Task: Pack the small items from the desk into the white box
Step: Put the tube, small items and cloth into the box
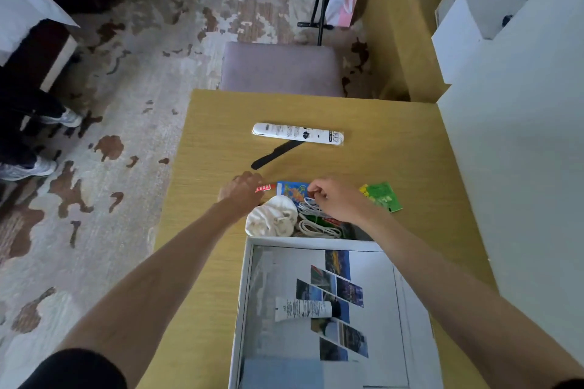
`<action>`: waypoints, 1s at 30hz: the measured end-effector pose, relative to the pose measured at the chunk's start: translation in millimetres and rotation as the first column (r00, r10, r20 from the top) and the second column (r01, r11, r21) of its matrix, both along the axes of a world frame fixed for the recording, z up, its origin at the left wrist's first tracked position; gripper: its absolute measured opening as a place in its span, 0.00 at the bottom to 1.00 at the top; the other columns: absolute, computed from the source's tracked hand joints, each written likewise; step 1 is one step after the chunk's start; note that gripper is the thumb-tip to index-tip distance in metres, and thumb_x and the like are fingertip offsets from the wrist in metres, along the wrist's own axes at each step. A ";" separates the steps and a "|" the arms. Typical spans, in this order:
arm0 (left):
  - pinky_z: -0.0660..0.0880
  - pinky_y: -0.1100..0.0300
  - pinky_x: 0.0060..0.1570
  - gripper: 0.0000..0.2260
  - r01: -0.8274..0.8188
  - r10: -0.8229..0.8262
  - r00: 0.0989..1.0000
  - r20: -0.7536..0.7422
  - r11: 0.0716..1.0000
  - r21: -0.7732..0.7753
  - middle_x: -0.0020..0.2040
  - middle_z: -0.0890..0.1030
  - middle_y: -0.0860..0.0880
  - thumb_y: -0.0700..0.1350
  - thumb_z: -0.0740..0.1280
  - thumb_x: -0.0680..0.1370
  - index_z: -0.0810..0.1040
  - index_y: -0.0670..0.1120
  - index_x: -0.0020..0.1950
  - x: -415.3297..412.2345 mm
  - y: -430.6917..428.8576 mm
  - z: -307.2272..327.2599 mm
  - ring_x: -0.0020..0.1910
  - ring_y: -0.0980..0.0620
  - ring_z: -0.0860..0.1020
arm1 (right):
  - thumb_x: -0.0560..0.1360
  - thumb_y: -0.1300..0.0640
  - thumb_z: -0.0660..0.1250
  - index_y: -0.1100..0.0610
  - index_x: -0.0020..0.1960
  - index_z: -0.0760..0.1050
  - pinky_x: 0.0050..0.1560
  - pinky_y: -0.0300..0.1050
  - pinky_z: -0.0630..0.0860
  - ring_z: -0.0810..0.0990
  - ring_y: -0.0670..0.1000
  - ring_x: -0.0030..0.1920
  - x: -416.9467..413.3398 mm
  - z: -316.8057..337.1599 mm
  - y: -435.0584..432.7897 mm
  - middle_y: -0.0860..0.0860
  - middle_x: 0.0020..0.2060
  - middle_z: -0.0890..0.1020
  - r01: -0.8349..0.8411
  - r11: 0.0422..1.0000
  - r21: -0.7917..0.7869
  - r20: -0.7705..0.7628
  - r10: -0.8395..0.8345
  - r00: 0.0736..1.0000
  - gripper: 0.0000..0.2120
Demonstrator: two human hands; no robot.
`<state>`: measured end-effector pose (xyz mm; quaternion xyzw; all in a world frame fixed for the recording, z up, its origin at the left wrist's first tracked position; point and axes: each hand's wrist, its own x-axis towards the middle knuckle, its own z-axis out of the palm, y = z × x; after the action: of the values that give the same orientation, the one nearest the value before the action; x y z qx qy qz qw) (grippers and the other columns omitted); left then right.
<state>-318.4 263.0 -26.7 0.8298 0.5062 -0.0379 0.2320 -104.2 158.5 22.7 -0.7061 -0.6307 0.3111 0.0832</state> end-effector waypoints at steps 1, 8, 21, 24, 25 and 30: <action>0.76 0.53 0.50 0.15 0.030 -0.030 0.999 -0.011 0.999 0.014 0.62 0.75 0.48 0.51 0.63 0.78 0.73 0.51 0.65 2.0 3.3 -5.0 0.58 0.47 0.76 | 0.80 0.61 0.59 0.56 0.61 0.77 0.49 0.46 0.78 0.80 0.49 0.51 -0.6 -6.7 7.6 0.53 0.59 0.80 0.006 1.000 -0.007 0.021 -0.006 1.000 0.13; 0.76 0.52 0.53 0.14 0.199 -0.196 0.980 -0.041 0.978 0.070 0.59 0.77 0.49 0.54 0.61 0.79 0.74 0.48 0.60 4.5 20.6 -25.2 0.60 0.50 0.73 | 0.74 0.63 0.67 0.53 0.62 0.75 0.52 0.47 0.73 0.73 0.51 0.56 5.5 -35.5 45.5 0.50 0.56 0.75 -0.078 0.992 -0.104 0.206 0.098 0.974 0.17; 0.78 0.57 0.34 0.07 0.083 -0.176 0.853 0.491 0.975 0.206 0.46 0.77 0.57 0.49 0.66 0.77 0.73 0.49 0.52 -16.0 -35.1 71.4 0.40 0.55 0.79 | 0.77 0.60 0.66 0.58 0.59 0.71 0.44 0.39 0.73 0.78 0.50 0.49 32.5 -27.8 13.7 0.51 0.52 0.77 -0.040 0.984 0.172 0.148 0.015 0.989 0.12; 0.76 0.60 0.34 0.08 0.161 -0.274 0.802 0.531 0.955 0.249 0.47 0.79 0.55 0.50 0.66 0.77 0.74 0.48 0.53 -12.4 -75.5 101.3 0.40 0.55 0.79 | 0.78 0.56 0.65 0.54 0.64 0.69 0.46 0.39 0.76 0.78 0.46 0.47 39.3 -2.9 -5.5 0.47 0.54 0.76 0.176 0.937 0.303 -0.113 -0.148 0.982 0.15; 0.74 0.62 0.35 0.08 0.210 -0.314 0.786 0.533 0.946 0.247 0.47 0.80 0.54 0.49 0.66 0.77 0.74 0.48 0.53 -11.1 -90.1 107.2 0.40 0.57 0.78 | 0.78 0.56 0.65 0.51 0.64 0.69 0.45 0.40 0.77 0.79 0.44 0.45 40.9 6.9 -13.7 0.47 0.52 0.77 0.255 0.914 0.316 -0.230 -0.188 0.955 0.14; 0.73 0.64 0.39 0.07 0.396 -0.409 0.823 0.394 0.911 0.116 0.47 0.82 0.54 0.49 0.69 0.75 0.77 0.49 0.51 -2.3 -164.7 100.8 0.42 0.60 0.76 | 0.79 0.58 0.66 0.53 0.60 0.71 0.40 0.37 0.79 0.82 0.42 0.39 41.5 59.2 -70.3 0.49 0.44 0.81 0.477 0.825 0.302 -0.610 -0.218 0.762 0.10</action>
<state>-320.7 98.3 74.2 0.9102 0.2602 0.0963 0.3076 -62.7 88.2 81.9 -0.6554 -0.4863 0.3281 0.4757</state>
